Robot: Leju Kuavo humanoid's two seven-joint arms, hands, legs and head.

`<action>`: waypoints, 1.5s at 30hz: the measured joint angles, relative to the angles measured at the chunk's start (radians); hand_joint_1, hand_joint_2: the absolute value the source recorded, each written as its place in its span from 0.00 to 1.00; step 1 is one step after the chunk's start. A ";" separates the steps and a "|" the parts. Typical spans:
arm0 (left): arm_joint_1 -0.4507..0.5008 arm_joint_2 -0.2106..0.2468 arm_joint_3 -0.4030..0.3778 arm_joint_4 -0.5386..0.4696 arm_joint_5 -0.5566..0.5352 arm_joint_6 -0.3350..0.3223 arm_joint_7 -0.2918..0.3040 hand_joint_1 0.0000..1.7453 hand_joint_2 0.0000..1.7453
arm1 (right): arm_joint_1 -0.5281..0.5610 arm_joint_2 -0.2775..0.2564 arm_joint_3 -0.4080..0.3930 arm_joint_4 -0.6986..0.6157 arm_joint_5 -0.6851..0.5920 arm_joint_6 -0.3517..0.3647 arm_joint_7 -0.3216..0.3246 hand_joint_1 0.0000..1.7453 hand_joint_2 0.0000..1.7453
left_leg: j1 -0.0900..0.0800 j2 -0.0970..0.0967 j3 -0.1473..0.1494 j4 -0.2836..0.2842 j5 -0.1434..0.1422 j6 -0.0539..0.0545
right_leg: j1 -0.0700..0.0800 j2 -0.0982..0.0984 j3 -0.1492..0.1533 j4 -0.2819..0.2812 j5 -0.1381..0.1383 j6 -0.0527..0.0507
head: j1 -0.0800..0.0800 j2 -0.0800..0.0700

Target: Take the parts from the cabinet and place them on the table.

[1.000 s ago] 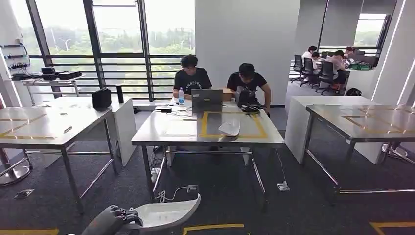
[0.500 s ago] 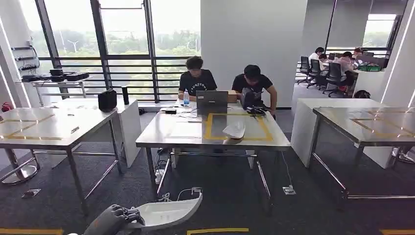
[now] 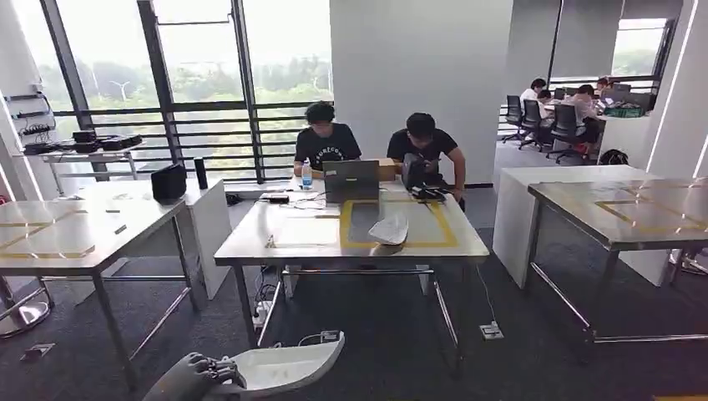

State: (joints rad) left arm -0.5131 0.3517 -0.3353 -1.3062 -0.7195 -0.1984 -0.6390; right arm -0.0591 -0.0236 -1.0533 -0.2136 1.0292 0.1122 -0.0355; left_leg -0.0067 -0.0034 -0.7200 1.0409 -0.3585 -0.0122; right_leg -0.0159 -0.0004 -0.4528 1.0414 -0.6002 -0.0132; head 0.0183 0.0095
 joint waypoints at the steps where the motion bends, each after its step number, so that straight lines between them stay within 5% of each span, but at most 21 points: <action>1: -0.002 0.001 0.000 0.001 0.000 -0.004 0.000 1.00 1.00 | -0.001 0.000 -0.003 0.000 0.000 0.001 0.000 0.00 0.00 | -0.001 0.001 0.017 0.014 -0.037 0.001 | 0.001 0.003 -0.002 -0.011 -0.012 0.009 | -0.001 0.000; 4: -0.012 0.004 0.000 -0.005 0.004 -0.008 -0.005 1.00 1.00 | -0.001 0.000 -0.005 0.000 -0.001 -0.002 0.000 0.00 0.00 | 0.005 -0.006 0.053 -0.003 -0.035 0.023 | 0.004 0.001 0.011 0.035 0.026 0.029 | -0.001 0.000; 6: -0.021 0.005 0.001 -0.007 0.005 -0.013 -0.008 1.00 1.00 | -0.008 0.002 -0.005 0.000 0.000 -0.003 0.000 0.00 0.00 | 0.007 -0.006 0.081 -0.012 -0.054 0.033 | 0.001 0.002 -0.069 0.160 0.055 0.031 | 0.002 0.000; 7: -0.023 0.005 0.001 -0.007 0.005 -0.014 -0.008 1.00 1.00 | -0.010 0.002 -0.005 0.000 0.000 -0.003 0.000 0.00 0.00 | 0.007 -0.006 0.090 -0.012 -0.065 0.036 | 0.001 0.002 -0.119 0.219 0.038 0.033 | 0.002 0.000; 9: -0.021 0.004 0.000 -0.006 0.005 -0.015 -0.010 1.00 1.00 | -0.007 0.002 -0.005 0.000 0.000 -0.004 0.000 0.00 0.00 | 0.007 -0.009 0.113 -0.012 -0.090 0.038 | 0.001 0.002 -0.206 0.282 -0.065 0.038 | 0.003 0.000; 11: -0.021 0.004 0.000 -0.004 0.005 -0.015 -0.010 1.00 1.00 | -0.002 0.002 -0.005 0.000 0.000 -0.004 0.000 0.00 0.00 | 0.007 -0.014 0.146 -0.012 -0.118 0.036 | 0.001 0.002 -0.243 0.246 -0.105 0.046 | 0.004 0.000; 13: -0.020 0.004 0.000 -0.004 0.005 -0.015 -0.010 1.00 1.00 | 0.000 0.002 -0.005 0.000 0.000 -0.004 0.000 0.00 0.00 | 0.007 -0.015 0.185 -0.012 -0.149 0.030 | 0.001 0.002 -0.232 0.121 -0.020 0.043 | 0.005 0.000; 15: -0.023 0.004 -0.001 0.001 0.005 -0.015 -0.010 1.00 1.00 | 0.005 0.002 -0.005 0.001 0.000 -0.005 0.000 0.00 0.00 | 0.002 -0.016 0.211 -0.003 -0.177 0.022 | 0.003 0.002 -0.230 0.006 0.204 0.032 | 0.005 -0.001; 19: -0.027 0.005 -0.001 0.000 0.006 -0.019 -0.011 1.00 1.00 | 0.003 0.004 -0.006 0.001 0.000 -0.005 0.000 0.00 0.00 | 0.000 -0.022 0.215 0.010 -0.175 -0.004 | 0.004 0.000 -0.198 0.001 0.173 0.000 | 0.003 0.000; 22: -0.032 0.008 0.000 0.001 0.008 -0.019 -0.013 1.00 1.00 | 0.001 0.003 -0.008 0.001 0.000 -0.006 0.000 0.00 0.00 | 0.004 -0.010 0.107 0.192 -0.150 -0.019 | -0.001 0.002 -0.150 -0.014 0.147 -0.014 | 0.000 0.000; 24: -0.031 0.008 -0.001 0.006 0.009 -0.021 -0.015 1.00 1.00 | 0.002 0.004 -0.010 0.001 0.000 -0.006 0.000 0.00 0.00 | 0.007 -0.007 0.014 0.292 -0.238 -0.024 | -0.001 0.003 -0.119 -0.018 0.123 -0.015 | 0.000 0.000; 26: -0.032 0.008 -0.001 0.010 0.009 -0.021 -0.015 1.00 1.00 | 0.003 0.006 -0.011 0.001 0.000 -0.008 0.000 0.00 0.00 | 0.008 -0.006 -0.022 0.277 -0.282 -0.022 | -0.002 0.005 -0.087 -0.018 0.098 -0.015 | 0.000 0.000; 28: -0.034 0.008 -0.001 0.013 0.010 -0.021 -0.015 1.00 1.00 | 0.002 0.006 -0.012 0.001 0.000 -0.008 0.000 0.00 0.00 | 0.008 -0.003 -0.004 0.155 -0.204 -0.018 | -0.002 0.005 -0.048 -0.018 0.069 -0.012 | 0.000 0.000; 30: -0.040 0.010 -0.002 0.017 0.010 -0.021 -0.015 1.00 1.00 | 0.002 0.006 -0.013 0.001 0.000 -0.008 0.000 0.00 0.00 | 0.006 0.007 0.013 0.009 -0.022 -0.010 | 0.002 0.006 -0.023 -0.016 0.042 -0.002 | -0.001 0.000; 32: -0.045 0.012 -0.008 0.021 0.011 -0.023 -0.016 1.00 1.00 | 0.000 0.007 -0.013 0.001 0.000 -0.008 0.000 0.00 0.00 | 0.002 0.007 0.025 -0.002 -0.036 0.001 | 0.006 0.003 -0.009 -0.029 0.010 0.012 | -0.002 0.000; 34: -0.050 0.012 -0.010 0.021 0.013 -0.023 -0.016 1.00 1.00 | 0.000 0.008 -0.013 0.002 0.000 -0.008 0.000 0.00 0.00 | 0.007 0.003 0.046 -0.010 -0.030 0.019 | 0.009 0.004 0.013 -0.008 0.029 0.024 | 0.000 0.000; 37: -0.058 0.015 -0.013 0.019 0.019 -0.024 -0.014 1.00 1.00 | -0.007 0.009 -0.013 0.002 0.006 -0.009 -0.006 0.00 0.00 | 0.008 0.001 0.078 -0.012 -0.048 0.037 | 0.006 0.004 -0.082 0.156 0.036 0.030 | 0.002 0.000; 39: -0.056 0.017 -0.016 0.020 0.021 -0.026 -0.014 1.00 1.00 | -0.003 0.009 -0.013 0.002 0.009 -0.009 -0.013 0.00 0.00 | 0.004 -0.001 0.093 -0.012 -0.068 0.043 | 0.007 0.004 -0.180 0.264 -0.052 0.036 | 0.003 0.000; 41: -0.052 0.022 -0.017 0.020 0.022 -0.026 -0.014 1.00 1.00 | 0.002 0.010 -0.013 0.002 0.013 -0.008 -0.015 0.00 0.00 | -0.001 -0.005 0.117 -0.012 -0.089 0.045 | 0.008 0.004 -0.226 0.263 -0.094 0.034 | 0.005 0.000; 43: -0.052 0.027 -0.017 0.020 0.023 -0.026 -0.014 1.00 1.00 | 0.004 0.010 -0.013 0.002 0.015 -0.008 -0.018 0.00 0.00 | -0.006 -0.005 0.148 -0.012 -0.114 0.045 | 0.012 0.004 -0.211 0.146 -0.015 0.022 | 0.005 0.000; 45: -0.052 0.031 -0.017 0.021 0.025 -0.027 -0.011 1.00 1.00 | 0.007 0.008 -0.013 0.002 0.017 -0.008 -0.018 0.00 0.00 | -0.008 -0.005 0.168 -0.012 -0.136 0.041 | 0.025 0.005 -0.179 0.002 0.150 -0.003 | 0.005 0.000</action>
State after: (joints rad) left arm -0.5650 0.3826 -0.3525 -1.2848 -0.6947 -0.2251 -0.6504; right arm -0.0526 -0.0152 -1.0666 -0.2121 1.0464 0.1045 -0.0530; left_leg -0.0148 -0.0082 -0.5518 1.0287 -0.4947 0.0291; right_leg 0.0094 0.0045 -0.6316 1.0436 -0.4504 -0.0157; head 0.0233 0.0095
